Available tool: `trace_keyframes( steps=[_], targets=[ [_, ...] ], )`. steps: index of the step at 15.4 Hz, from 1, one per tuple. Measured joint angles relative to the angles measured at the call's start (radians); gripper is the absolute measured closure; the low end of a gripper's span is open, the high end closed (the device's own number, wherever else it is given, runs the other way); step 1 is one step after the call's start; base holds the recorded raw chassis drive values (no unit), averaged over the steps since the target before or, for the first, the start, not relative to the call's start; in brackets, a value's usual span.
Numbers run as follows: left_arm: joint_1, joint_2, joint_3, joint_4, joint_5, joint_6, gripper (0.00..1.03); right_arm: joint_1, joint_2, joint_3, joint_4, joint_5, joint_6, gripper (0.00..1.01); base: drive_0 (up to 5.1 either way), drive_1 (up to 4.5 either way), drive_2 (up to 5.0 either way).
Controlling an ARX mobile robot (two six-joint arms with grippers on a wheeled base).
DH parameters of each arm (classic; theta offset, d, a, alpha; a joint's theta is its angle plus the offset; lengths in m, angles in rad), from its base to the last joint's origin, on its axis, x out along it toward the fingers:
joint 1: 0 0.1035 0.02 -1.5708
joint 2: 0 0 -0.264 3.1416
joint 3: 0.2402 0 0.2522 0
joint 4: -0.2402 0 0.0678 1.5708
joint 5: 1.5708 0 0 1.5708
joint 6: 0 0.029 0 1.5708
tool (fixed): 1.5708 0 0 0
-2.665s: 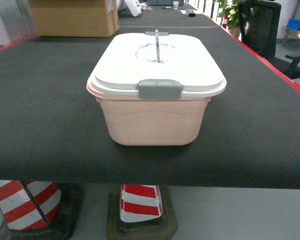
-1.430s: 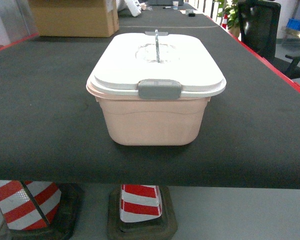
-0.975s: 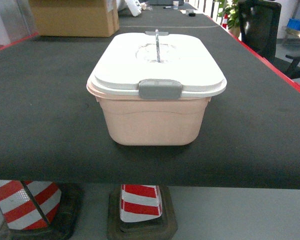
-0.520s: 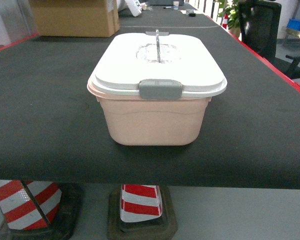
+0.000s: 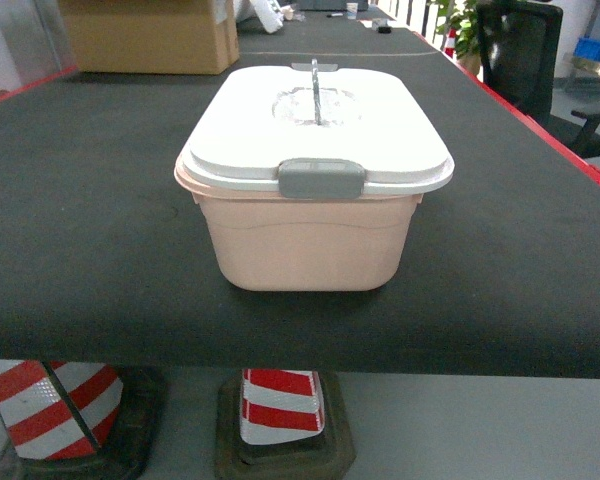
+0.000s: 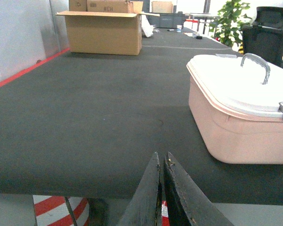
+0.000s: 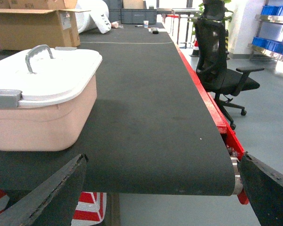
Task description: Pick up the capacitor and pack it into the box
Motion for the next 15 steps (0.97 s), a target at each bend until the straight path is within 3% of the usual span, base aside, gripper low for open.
trace_keyframes(
  steps=[2, 4, 7, 10, 14, 15],
  targets=[
    [0.0, -0.037, 0.0, -0.035, 0.0, 0.0, 1.01, 0.0, 0.0, 0.0, 0.0, 0.0, 0.0, 0.03, 0.0, 0.0, 0.0],
    [0.0, -0.193, 0.0, -0.221, 0.0, 0.0, 1.01, 0.0, 0.0, 0.0, 0.0, 0.0, 0.0, 0.03, 0.0, 0.0, 0.0],
    [0.0, -0.199, 0.0, -0.212, 0.0, 0.0, 1.01, 0.0, 0.0, 0.0, -0.001, 0.0, 0.0, 0.03, 0.0, 0.0, 0.0],
    [0.0, -0.199, 0.0, -0.214, 0.0, 0.001, 0.65, 0.0, 0.0, 0.0, 0.0, 0.0, 0.0, 0.03, 0.0, 0.0, 0.0],
    [0.0, -0.199, 0.0, -0.214, 0.0, 0.001, 0.29, 0.0, 0.0, 0.0, 0.0, 0.0, 0.0, 0.03, 0.0, 0.0, 0.0],
    [0.0, -0.199, 0.0, -0.214, 0.0, 0.001, 0.15, 0.0, 0.0, 0.0, 0.0, 0.0, 0.0, 0.03, 0.0, 0.0, 0.0]
  ],
)
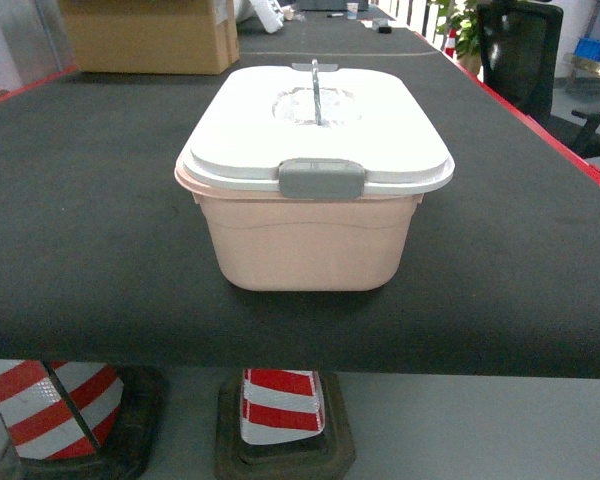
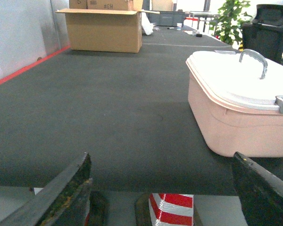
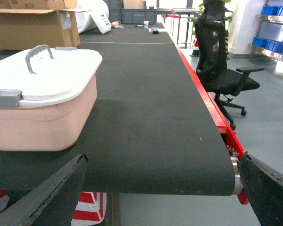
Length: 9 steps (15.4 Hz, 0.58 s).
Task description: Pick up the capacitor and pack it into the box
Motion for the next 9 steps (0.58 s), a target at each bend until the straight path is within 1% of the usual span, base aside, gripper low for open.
trace_keyframes(
  steps=[1, 2, 9],
  targets=[
    [0.0, 0.0, 0.0, 0.0, 0.0, 0.001, 0.03, 0.0, 0.0, 0.0, 0.0, 0.0, 0.0, 0.03, 0.0, 0.0, 0.0],
    [0.0, 0.0, 0.0, 0.0, 0.0, 0.001, 0.06, 0.0, 0.0, 0.0, 0.0, 0.0, 0.0, 0.03, 0.0, 0.0, 0.0],
    [0.0, 0.0, 0.0, 0.0, 0.0, 0.003, 0.05, 0.0, 0.0, 0.0, 0.0, 0.0, 0.0, 0.03, 0.0, 0.0, 0.0]
  ],
)
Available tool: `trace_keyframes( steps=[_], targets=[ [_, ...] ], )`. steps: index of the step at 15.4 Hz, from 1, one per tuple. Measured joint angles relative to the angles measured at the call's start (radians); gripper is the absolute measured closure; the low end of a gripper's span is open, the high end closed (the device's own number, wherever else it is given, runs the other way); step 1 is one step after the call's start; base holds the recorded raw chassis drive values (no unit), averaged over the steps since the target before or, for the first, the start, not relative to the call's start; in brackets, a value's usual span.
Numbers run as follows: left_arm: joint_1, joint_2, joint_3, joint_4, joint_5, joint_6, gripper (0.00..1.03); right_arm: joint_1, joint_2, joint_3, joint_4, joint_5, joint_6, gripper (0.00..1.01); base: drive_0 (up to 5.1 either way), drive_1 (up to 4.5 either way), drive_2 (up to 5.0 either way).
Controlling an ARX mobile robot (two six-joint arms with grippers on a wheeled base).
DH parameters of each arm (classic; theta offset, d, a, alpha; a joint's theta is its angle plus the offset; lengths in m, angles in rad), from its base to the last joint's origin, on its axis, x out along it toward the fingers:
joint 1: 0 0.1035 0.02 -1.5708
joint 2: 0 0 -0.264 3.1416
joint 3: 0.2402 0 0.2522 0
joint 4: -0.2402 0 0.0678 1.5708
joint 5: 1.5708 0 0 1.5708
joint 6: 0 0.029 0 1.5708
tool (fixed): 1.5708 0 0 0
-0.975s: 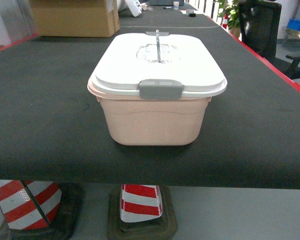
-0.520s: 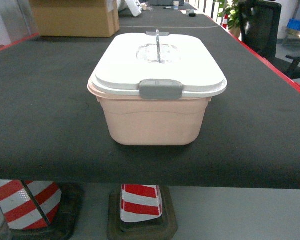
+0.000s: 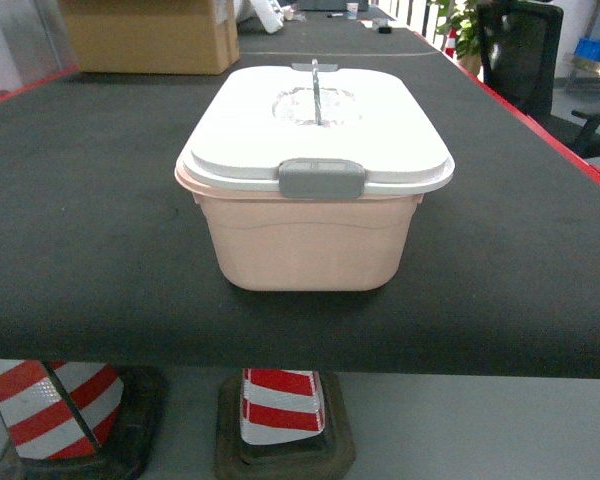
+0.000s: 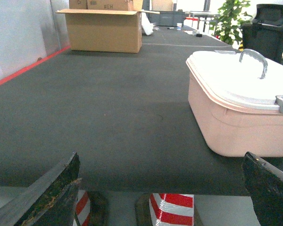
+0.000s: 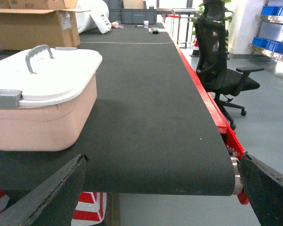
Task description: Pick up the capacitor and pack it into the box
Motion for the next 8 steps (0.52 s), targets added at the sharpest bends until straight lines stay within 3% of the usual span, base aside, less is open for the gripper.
trace_keyframes(
  steps=[8],
  targets=[
    [0.0, 0.0, 0.0, 0.0, 0.0, 0.0, 0.05, 0.0, 0.0, 0.0, 0.0, 0.0, 0.0, 0.03, 0.0, 0.0, 0.0]
  ],
)
